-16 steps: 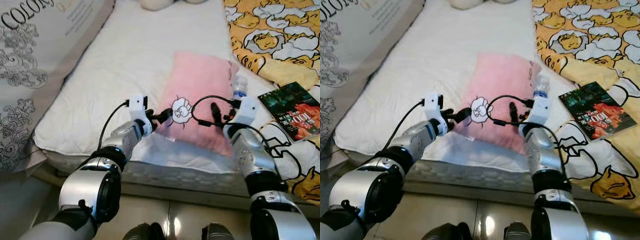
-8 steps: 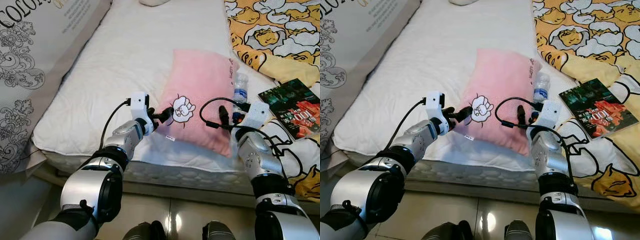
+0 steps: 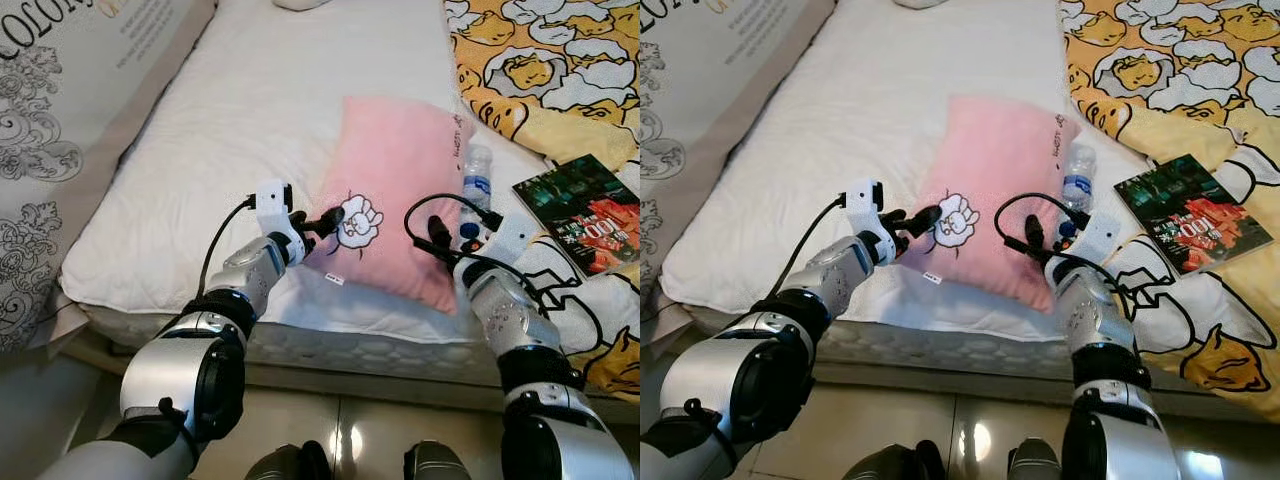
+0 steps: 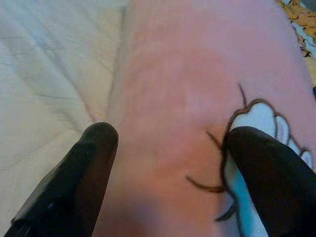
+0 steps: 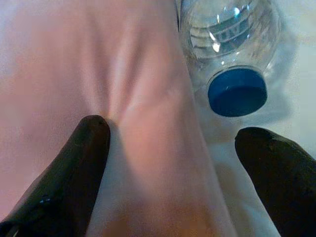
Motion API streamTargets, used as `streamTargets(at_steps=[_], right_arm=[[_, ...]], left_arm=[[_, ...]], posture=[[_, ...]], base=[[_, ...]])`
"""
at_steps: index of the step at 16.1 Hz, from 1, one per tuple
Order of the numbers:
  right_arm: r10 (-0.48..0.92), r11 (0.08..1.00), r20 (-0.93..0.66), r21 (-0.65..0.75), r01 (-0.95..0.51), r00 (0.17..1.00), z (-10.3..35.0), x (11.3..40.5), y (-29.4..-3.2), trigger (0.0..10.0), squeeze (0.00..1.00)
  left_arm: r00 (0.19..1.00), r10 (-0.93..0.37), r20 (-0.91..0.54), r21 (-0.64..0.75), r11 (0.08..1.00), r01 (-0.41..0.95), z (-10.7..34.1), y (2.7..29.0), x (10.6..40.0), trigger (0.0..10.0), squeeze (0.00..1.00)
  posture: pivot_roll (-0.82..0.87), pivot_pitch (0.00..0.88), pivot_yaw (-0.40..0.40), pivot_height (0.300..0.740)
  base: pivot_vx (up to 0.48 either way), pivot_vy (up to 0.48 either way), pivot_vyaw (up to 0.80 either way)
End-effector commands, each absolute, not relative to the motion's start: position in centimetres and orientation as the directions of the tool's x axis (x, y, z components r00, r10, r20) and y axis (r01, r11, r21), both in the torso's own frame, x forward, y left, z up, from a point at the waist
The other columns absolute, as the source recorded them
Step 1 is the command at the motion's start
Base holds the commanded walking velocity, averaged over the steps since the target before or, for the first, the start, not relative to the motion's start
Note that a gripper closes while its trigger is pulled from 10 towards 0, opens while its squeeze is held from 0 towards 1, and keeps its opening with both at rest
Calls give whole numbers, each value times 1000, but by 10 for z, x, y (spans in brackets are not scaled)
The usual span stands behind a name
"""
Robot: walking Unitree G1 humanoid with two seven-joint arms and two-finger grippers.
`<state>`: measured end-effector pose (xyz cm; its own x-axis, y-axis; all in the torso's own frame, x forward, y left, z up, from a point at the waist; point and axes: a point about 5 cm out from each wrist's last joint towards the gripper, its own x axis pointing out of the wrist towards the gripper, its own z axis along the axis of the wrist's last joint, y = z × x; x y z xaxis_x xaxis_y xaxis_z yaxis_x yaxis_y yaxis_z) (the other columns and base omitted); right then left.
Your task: Clean up the room
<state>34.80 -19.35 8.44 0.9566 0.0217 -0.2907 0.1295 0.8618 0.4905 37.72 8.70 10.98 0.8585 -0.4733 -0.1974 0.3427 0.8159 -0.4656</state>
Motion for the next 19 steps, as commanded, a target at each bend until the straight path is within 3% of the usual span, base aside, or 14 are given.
streamTargets(at_steps=[1, 2, 3, 9, 10, 11, 12, 15, 19], right_arm=[[69, 849, -333, 515, 120, 940, 75, 346, -183, 10000, 1000], [83, 851, -330, 514, 105, 940, 75, 347, -180, 10000, 1000], [97, 861, -319, 502, 81, 943, 78, 349, -176, 10000, 0], [150, 864, -285, 504, 15, 947, 85, 348, -165, 10000, 0], [154, 865, -293, 502, 15, 944, 81, 345, -166, 10000, 0], [153, 864, -298, 504, 19, 942, 79, 344, -168, 2941, 0], [157, 858, -298, 513, 19, 942, 77, 342, -168, 0, 0], [170, 849, -290, 529, 9, 942, 79, 336, -174, 0, 0], [227, 826, -255, 561, -47, 940, 85, 332, -169, 0, 0]], left_arm=[[860, -468, -202, -485, 811, 327, 110, 88, 378, 10000, 0], [855, -476, -206, -484, 809, 334, 108, 85, 377, 10000, 0], [845, -490, -215, -471, 810, 349, 105, 81, 374, 10000, 0], [837, -475, -272, -365, 855, 367, 97, 78, 370, 10000, 0], [838, -465, -285, -386, 856, 344, 93, 81, 369, 1490, 0], [840, -459, -289, -413, 851, 323, 91, 83, 368, 0, 0], [846, -440, -300, -430, 854, 292, 88, 86, 367, 0, 0], [861, -401, -314, -515, 834, 201, 78, 97, 363, 0, 0], [865, -431, -257, -588, 780, 214, 79, 94, 362, 0, 0]], posture=[[-240, 150, 194, 740], [-241, 149, 206, 740], [-246, 148, 209, 740], [-290, 177, 209, 740], [-291, 184, 209, 740], [-292, 187, 210, 740], [-293, 193, 211, 740], [-292, 201, 209, 740], [-289, 210, 205, 740]], base=[[0, 0, 0], [0, 0, 0], [0, 0, 0], [0, 0, 0], [0, 0, 0], [0, 0, 0], [0, 0, 0], [0, 0, 0], [0, 0, 0]])
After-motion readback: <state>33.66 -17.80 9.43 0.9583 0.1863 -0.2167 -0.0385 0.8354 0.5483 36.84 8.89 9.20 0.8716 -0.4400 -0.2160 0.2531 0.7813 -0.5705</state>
